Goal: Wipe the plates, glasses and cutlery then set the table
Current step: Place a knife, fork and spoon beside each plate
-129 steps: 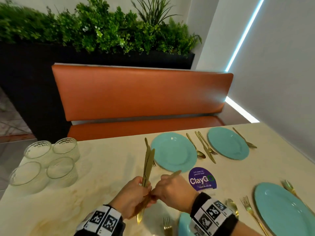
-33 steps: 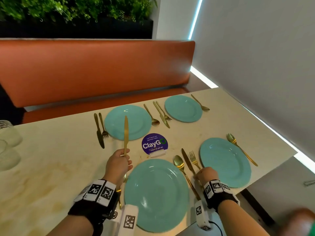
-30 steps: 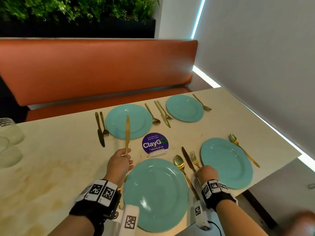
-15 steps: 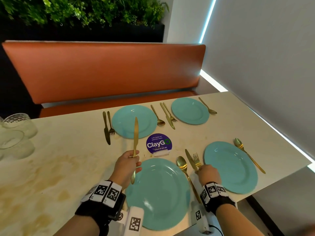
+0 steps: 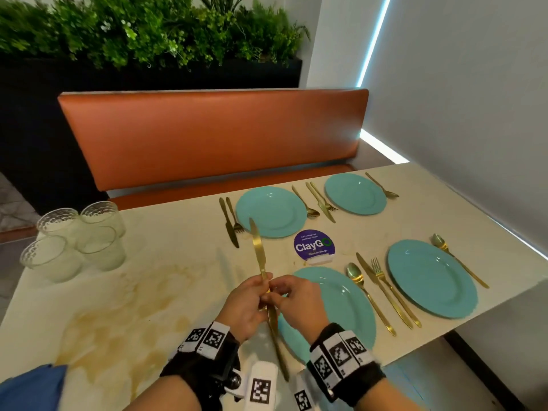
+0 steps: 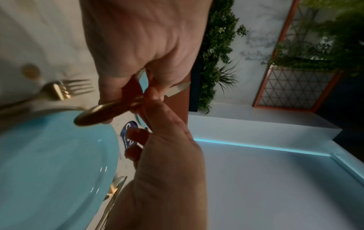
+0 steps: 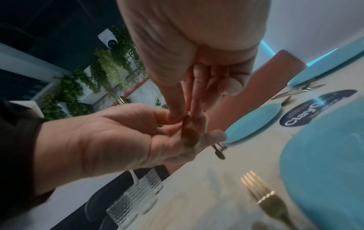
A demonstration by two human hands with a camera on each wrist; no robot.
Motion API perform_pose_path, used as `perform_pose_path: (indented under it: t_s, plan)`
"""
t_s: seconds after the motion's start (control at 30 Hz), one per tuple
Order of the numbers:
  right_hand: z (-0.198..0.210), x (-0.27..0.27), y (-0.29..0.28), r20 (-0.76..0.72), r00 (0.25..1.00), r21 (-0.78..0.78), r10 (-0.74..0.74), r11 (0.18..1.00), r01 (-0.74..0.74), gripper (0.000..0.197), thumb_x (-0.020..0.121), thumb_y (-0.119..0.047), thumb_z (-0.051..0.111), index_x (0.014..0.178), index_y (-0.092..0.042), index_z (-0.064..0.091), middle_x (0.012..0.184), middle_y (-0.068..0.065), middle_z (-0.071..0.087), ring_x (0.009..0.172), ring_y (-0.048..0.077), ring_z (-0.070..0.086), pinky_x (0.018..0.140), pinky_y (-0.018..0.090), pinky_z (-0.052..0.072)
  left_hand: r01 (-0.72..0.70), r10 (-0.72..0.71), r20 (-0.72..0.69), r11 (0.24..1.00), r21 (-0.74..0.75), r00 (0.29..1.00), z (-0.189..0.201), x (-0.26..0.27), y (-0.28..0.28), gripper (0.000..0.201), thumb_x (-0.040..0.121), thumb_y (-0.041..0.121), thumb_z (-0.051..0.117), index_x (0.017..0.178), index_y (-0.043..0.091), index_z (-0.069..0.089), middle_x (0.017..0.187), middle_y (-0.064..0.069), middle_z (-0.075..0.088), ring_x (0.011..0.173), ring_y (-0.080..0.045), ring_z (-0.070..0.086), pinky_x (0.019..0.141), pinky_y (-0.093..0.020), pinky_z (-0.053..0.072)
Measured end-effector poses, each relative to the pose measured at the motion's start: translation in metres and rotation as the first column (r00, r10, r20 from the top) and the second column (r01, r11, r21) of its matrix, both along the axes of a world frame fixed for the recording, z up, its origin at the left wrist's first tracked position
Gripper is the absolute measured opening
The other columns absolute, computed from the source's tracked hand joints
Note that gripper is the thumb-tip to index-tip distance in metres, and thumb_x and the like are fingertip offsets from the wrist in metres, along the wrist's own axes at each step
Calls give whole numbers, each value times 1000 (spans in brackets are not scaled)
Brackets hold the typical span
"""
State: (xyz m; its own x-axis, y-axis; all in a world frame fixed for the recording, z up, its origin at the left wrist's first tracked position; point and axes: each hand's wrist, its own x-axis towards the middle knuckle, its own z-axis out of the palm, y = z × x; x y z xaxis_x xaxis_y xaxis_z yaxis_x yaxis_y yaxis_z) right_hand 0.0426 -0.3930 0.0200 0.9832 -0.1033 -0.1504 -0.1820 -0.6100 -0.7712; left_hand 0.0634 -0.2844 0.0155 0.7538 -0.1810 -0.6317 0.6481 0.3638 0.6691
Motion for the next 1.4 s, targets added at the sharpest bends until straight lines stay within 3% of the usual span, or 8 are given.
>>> perform_pose_path:
  t_s: [0.1,0.17,0.4,0.57,0.7,1.03,1.23,1.4]
  plan:
    - [-3,-18,34,-29,998,17,-57,998,57,15,78,-14,69,91,-15,75,85,3,75,74,11,67,71,15,51,54,-54,-13,999,-3,998,0,-16,33,12,96,2,46,98,7,57,64,-8,64,61,-17,61,59,-34,50]
    - [-7,-29,56,-41,998,-40,-48,998,47,14,78,-17,68,89,-17,76,85,3,75,80,13,69,75,21,51,103,-102,-7,994,30,995,-2,-27,53,11,95,2,48,92,7,58,60,-5,66,61,-16,61,55,-32,50]
    - [-31,-57,103,-97,983,-91,-154,985,145,20,87,-19,55,87,-15,74,79,0,72,59,2,53,51,4,36,224,-221,-43,971,80,974,-17,-50,101,6,91,11,59,94,8,62,86,-9,66,82,-20,59,67,-34,46]
    - [-53,-64,88,-291,923,-193,-251,961,200,23,89,-25,56,102,-14,71,106,2,71,99,15,63,81,18,42,315,-309,-65,915,251,949,-26,-57,115,27,87,20,67,109,14,53,103,-6,54,97,-21,48,74,-30,43]
    - [-70,-62,71,-350,888,-294,-299,935,199,23,90,-19,53,104,-13,71,107,5,70,99,19,63,87,24,47,280,-280,-44,909,307,959,-30,-49,131,28,87,11,66,112,7,54,88,-4,54,88,-18,51,69,-27,48]
    - [-91,-50,62,-386,840,-393,-381,892,224,21,87,-20,59,103,-14,71,103,8,69,96,24,63,87,29,50,213,-211,-45,910,356,977,-40,-45,151,20,88,8,64,105,6,55,87,-4,55,76,-15,52,74,-29,52]
    - [-96,-44,61,-377,824,-428,-422,869,249,20,87,-22,60,103,-15,70,97,7,68,78,19,55,81,29,50,203,-197,-54,910,361,979,-43,-45,152,16,89,9,63,103,7,56,89,-4,55,79,-16,53,72,-28,52]
    - [-99,-45,67,-369,808,-481,-459,839,257,19,89,-23,58,101,-13,69,98,8,67,85,22,61,81,31,51,194,-185,-60,911,363,981,-47,-44,157,12,89,9,62,99,8,56,89,-4,56,78,-15,54,70,-28,52]
